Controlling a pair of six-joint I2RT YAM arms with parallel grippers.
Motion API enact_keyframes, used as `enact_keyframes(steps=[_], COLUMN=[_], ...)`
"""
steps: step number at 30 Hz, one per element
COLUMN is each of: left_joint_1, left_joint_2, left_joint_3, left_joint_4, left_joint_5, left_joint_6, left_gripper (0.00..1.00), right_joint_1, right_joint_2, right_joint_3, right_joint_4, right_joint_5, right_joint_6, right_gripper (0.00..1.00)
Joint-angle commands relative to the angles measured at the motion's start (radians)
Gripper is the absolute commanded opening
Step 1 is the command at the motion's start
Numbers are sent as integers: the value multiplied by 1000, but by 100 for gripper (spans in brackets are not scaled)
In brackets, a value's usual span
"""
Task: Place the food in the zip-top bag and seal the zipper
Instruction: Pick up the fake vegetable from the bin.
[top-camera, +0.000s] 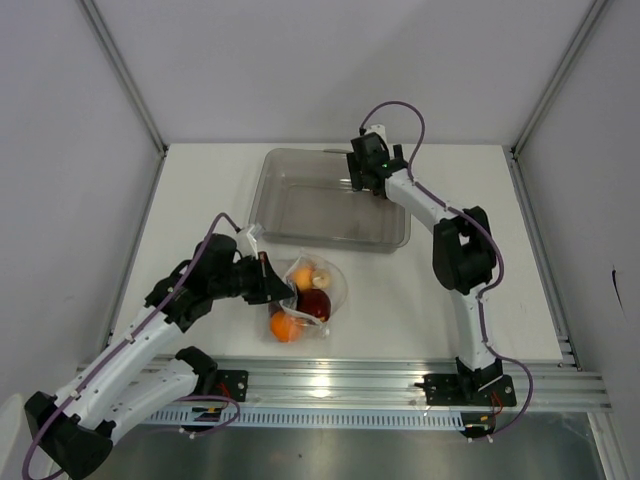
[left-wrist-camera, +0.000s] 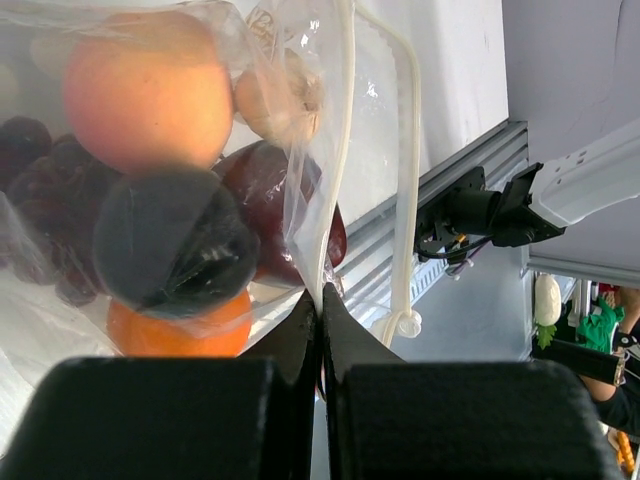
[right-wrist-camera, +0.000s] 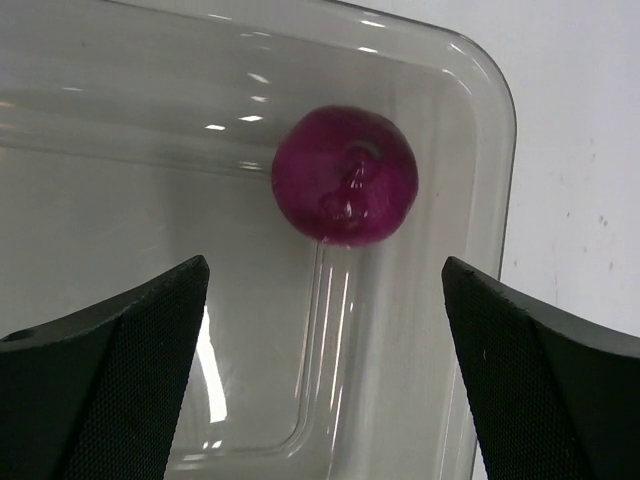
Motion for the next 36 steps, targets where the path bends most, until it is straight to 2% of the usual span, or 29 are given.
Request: enact_keyframes(steps=[1,7,14,28,33,36], left_joint_1=[18,24,29,38,38,38], left_joint_2=[6,12,32,42,42,39], left_joint_3=[-10,-27,-35,-33,-33,-33], left_joint_4=[33,45,65,65,64,61], left_joint_5=[21,32,51,52,52,51], left_joint_6=[16,19,16,18,18,16], left_gripper=[1,1,0,1,0,1], right_joint_1=[0,0,0,-1,-12,-15], right_joint_2=[52,121,190,265,276,280], right_joint_3=[74,75,105,153,153,151], right_joint_4=[88,171,198,177,169,161], right_joint_5=[93,165,183,197,191,194], right_joint_6=[-106,-226,-276,-283,-270,-258], right_gripper=[100,99,99,99,96,91])
